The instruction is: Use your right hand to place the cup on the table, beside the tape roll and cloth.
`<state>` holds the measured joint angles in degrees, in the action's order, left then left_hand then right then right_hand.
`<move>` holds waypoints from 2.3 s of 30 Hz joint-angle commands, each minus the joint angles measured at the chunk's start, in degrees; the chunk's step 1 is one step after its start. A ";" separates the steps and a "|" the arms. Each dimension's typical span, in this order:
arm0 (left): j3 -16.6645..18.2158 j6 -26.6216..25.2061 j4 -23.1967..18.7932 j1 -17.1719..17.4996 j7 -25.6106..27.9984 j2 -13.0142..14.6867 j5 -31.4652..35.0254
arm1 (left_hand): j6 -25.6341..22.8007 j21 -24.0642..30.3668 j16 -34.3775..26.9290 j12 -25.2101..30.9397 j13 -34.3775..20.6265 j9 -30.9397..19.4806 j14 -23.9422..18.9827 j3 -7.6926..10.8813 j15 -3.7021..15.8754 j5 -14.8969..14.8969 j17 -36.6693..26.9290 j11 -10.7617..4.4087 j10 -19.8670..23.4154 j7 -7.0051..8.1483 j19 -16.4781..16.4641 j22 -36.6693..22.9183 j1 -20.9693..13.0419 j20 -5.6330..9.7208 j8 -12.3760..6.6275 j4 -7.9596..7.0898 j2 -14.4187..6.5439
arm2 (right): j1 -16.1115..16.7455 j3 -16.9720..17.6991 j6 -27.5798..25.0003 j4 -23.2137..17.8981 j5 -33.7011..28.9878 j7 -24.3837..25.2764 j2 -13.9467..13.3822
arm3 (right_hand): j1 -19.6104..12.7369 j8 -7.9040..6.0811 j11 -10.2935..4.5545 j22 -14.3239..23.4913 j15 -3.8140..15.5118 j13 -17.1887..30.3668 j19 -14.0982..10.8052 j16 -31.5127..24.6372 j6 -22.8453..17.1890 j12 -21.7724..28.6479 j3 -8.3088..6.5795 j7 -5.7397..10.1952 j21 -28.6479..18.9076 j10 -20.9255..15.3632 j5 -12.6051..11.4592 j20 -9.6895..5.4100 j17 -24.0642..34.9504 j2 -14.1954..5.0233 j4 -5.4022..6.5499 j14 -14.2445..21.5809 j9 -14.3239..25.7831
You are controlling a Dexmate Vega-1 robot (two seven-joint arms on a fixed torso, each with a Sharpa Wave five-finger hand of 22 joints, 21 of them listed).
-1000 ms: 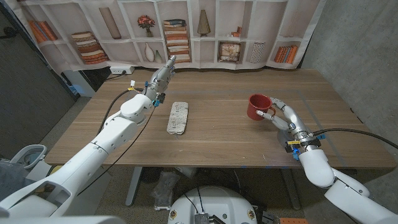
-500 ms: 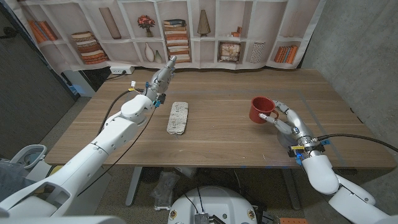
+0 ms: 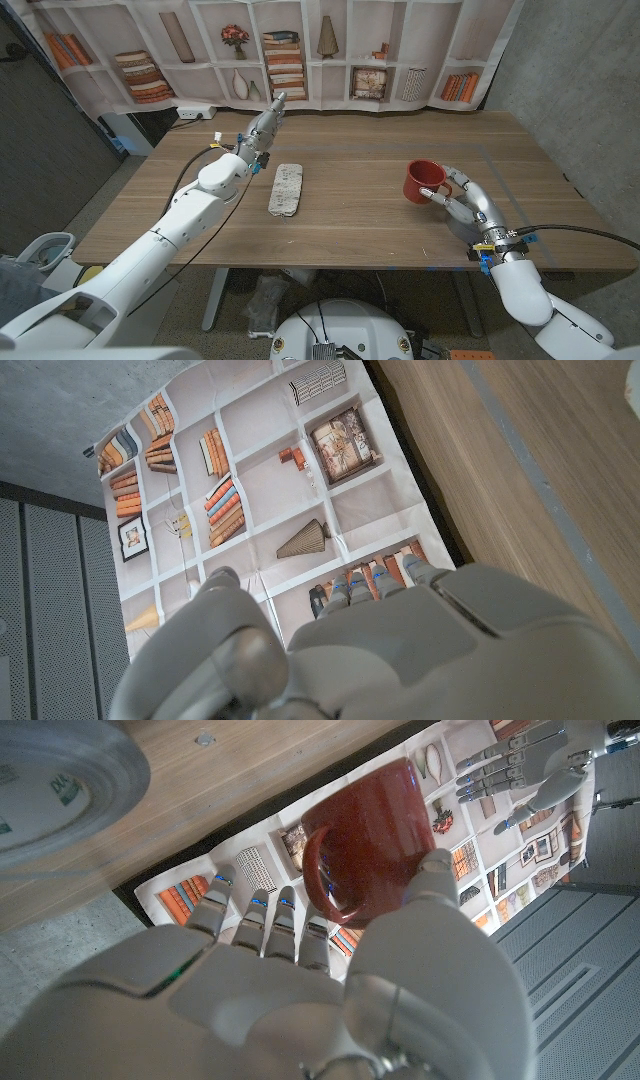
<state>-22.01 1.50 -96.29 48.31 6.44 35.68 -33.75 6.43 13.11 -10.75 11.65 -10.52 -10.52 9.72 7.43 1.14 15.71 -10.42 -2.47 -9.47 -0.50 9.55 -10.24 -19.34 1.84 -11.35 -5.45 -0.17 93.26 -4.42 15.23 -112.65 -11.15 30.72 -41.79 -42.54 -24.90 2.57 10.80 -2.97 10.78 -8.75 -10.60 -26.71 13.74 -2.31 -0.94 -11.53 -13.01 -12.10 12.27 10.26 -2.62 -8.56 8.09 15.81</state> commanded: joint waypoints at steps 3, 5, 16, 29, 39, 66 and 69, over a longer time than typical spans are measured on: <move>-0.42 -0.58 0.25 -0.54 -0.20 -0.16 0.02 | 0.06 -0.16 -0.02 -0.11 -0.20 -0.32 1.54 -0.09 -0.14 -0.19 -0.11 0.24 -0.23 0.02 3.55 -0.26 -0.29 0.17 0.00 0.02 -0.56 | 1.34 0.58 1.27 -0.28 -2.13 -0.90 1.09 | -4.49 -0.70 0.04 0.08 0.08 0.16 -0.25 -0.16 -9.14 0.04 -1.73 8.90 -0.27 -0.70 -0.25 0.13 0.24 -4.81 1.04 -0.05 7.61; -0.40 -0.59 0.32 -0.59 -0.11 -0.23 0.02 | 0.03 -0.19 -0.02 -0.12 -0.20 -0.32 1.55 -0.11 -0.16 -0.20 -0.11 -0.02 -0.27 -0.01 3.54 -0.27 -0.30 0.17 -0.01 0.03 -0.58 | 1.41 0.55 1.53 -0.33 -2.41 -0.91 1.25 | -4.51 -0.72 0.09 0.08 0.00 0.16 -0.29 -0.17 -9.20 0.02 -1.75 8.90 -0.29 -0.69 -0.25 0.13 0.23 -4.81 1.04 -0.01 7.63; -0.65 -0.85 0.69 -1.15 -0.43 -0.31 0.07 | 0.06 -0.29 -0.01 -0.14 -0.20 -0.32 1.57 -0.21 -0.17 -0.23 -0.11 0.13 -0.32 0.03 3.55 -0.27 -0.32 0.14 0.00 0.04 -0.64 | 1.38 -0.08 3.02 0.45 -3.41 -0.40 2.56 | -4.60 -0.69 -0.02 0.08 -0.12 0.16 -0.42 -0.09 -9.28 -0.03 -1.87 8.92 -0.32 -0.72 -0.22 0.13 0.23 -4.78 1.01 -0.15 7.74; -1.24 -1.57 0.98 -2.09 -0.58 -0.59 0.38 | 0.11 -0.41 0.00 -0.13 -0.20 -0.32 1.62 -0.34 -0.32 -0.26 -0.12 0.15 -0.32 -0.02 3.55 -0.28 -0.34 0.14 0.02 0.05 -0.69 | 0.68 -1.20 4.30 2.72 -4.11 0.44 3.66 | -4.74 -0.75 -0.04 0.07 -0.85 0.17 -0.69 0.15 -9.67 -0.20 -2.03 8.90 -0.39 -0.53 -0.19 0.13 0.19 -4.68 0.96 -0.87 7.89; -1.23 -1.27 1.40 -2.10 -0.78 -0.78 0.26 | 0.10 -0.48 -0.01 -0.08 -0.20 -0.32 1.64 -0.42 -0.32 -0.28 -0.12 0.21 -0.21 -0.03 3.50 -0.28 -0.37 0.19 0.02 0.07 -0.75 | 0.25 -2.65 4.30 3.50 -4.85 1.00 3.67 | -4.90 -0.62 -0.05 0.06 -0.80 0.17 -0.58 0.15 -9.50 -0.26 -2.17 8.96 -0.31 -0.48 -0.17 0.13 0.17 -4.67 0.91 -1.01 7.98; -0.37 -0.94 -1.63 -0.10 0.82 0.04 0.55 | 0.12 -0.66 -0.03 -0.12 -0.20 -0.32 1.61 -0.66 -0.38 -0.33 -0.11 0.19 -0.31 -0.03 3.45 -0.29 -0.45 0.19 0.02 0.11 -0.90 | -0.02 -5.10 6.77 6.48 -4.74 3.52 3.78 | -5.13 -0.55 -0.62 0.04 -0.60 0.18 -0.69 0.00 -9.77 -0.44 -2.53 8.92 -0.30 -0.29 -0.10 0.11 0.17 -4.76 0.92 -0.77 8.20; -0.39 -0.97 -2.06 0.02 1.03 0.07 0.71 | 0.11 -0.68 -0.03 -0.08 -0.20 -0.32 1.62 -0.69 -0.38 -0.34 -0.11 0.24 -0.21 -0.04 3.44 -0.29 -0.46 0.19 0.02 0.11 -0.91 | 0.22 -5.05 6.37 6.48 -5.12 3.85 3.70 | -5.14 -0.50 -0.66 0.04 -0.61 0.18 -0.68 0.00 -9.70 -0.47 -2.56 9.06 -0.29 -0.24 -0.10 0.11 0.17 -4.77 0.92 -0.78 8.22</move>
<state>-22.59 0.48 -97.03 47.63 6.69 35.55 -33.34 6.43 12.68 -10.75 11.66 -10.52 -10.52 9.73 6.95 1.14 15.48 -10.42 -2.48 -9.47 -0.50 9.55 -10.24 -19.64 1.84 -11.35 -5.43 -0.47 92.94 -9.10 21.52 -106.68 -16.16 33.63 -38.03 -43.05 -24.90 1.93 10.66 -3.80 10.78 -8.96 -10.59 -27.01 13.30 -2.98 -1.24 -11.53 -13.20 -11.89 12.48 10.25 -2.12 -9.22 7.26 15.81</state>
